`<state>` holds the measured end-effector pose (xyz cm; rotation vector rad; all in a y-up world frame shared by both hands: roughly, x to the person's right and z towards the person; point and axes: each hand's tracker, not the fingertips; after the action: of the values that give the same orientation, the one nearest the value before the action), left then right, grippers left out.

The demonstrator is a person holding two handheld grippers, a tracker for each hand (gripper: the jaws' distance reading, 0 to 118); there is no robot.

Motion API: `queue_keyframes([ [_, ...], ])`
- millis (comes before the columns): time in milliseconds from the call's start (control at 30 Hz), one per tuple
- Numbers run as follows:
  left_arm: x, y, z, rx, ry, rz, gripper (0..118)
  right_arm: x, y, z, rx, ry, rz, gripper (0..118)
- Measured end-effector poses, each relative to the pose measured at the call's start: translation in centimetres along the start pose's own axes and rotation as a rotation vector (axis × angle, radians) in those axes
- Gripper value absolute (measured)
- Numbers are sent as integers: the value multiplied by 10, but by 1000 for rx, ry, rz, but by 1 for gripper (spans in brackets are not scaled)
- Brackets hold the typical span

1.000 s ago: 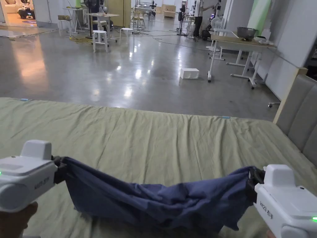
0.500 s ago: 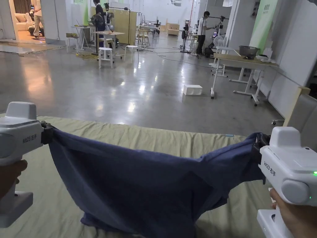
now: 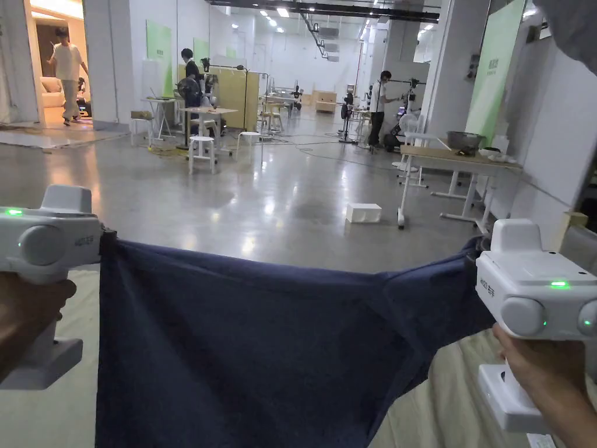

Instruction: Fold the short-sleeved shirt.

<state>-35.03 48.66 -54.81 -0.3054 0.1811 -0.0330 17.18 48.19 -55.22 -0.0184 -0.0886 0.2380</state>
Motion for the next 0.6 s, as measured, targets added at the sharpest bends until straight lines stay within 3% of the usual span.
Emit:
queue_keyframes([
  [600, 17, 101, -56, 81, 11, 4, 6, 5, 85, -79, 110, -99, 69, 3],
])
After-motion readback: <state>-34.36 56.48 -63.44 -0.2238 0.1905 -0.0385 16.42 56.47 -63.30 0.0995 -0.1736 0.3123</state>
